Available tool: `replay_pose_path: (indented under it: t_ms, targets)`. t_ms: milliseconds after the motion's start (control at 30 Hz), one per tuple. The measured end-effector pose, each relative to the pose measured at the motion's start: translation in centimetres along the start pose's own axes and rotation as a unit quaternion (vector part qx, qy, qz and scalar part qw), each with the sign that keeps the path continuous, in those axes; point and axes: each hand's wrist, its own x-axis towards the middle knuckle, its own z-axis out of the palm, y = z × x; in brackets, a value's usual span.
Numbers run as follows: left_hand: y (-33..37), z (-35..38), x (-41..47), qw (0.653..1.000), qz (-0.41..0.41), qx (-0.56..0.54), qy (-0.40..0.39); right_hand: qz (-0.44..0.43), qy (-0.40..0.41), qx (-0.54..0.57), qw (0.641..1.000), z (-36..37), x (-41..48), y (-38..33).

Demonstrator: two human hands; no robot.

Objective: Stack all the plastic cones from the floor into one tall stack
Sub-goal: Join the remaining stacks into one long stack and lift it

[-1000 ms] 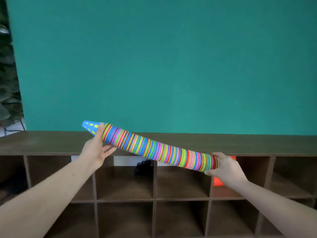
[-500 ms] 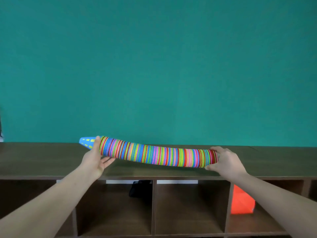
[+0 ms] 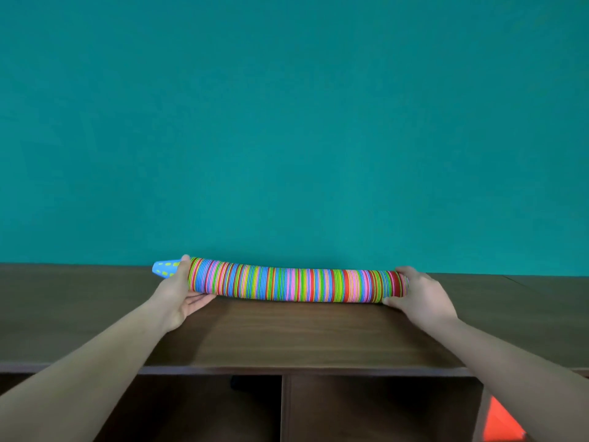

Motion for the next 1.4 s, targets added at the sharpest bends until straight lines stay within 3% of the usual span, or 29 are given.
replay_pose_path:
  t_ms: [300,633,800,867,1000,1100,1300,1400]
  targets:
    - [-0.2,2.2,6.4,0.994,-0.024,0.102,-0.001,0.033,0.056,0.020,0.998,5.0,6.6,0.0]
    - [-0.9,3.4,9.1,0.987,0.007,0.156,-0.020,0.015,0.002,-0.055,0.998,7.6,11.0,0.4]
    - [-1.1,3.2,9.5,0.983,0.027,0.180,0.016,0.043,-0.014,0.074,0.996,8.1,11.4,0.4]
    - [-1.0,2.6,10.0,0.970,0.067,0.212,0.094,0.054,-0.005,0.106,0.993,7.9,11.2,0.5]
    - [-0.2,0.2,10.6,0.896,0.168,0.341,0.231,0.106,-0.006,0.123,0.987,7.9,10.9,0.6]
    - [0.4,-0.9,11.5,0.888,0.175,0.361,0.227,0.126,-0.018,0.125,0.984,7.7,10.8,0.5]
    - [1.1,-1.7,13.9,0.854,0.110,0.466,0.206,0.128,-0.026,0.101,0.986,7.6,10.5,0.4]
    - [1.2,-1.4,14.0,0.858,0.098,0.468,0.188,0.143,-0.011,0.077,0.987,7.7,10.6,0.5]
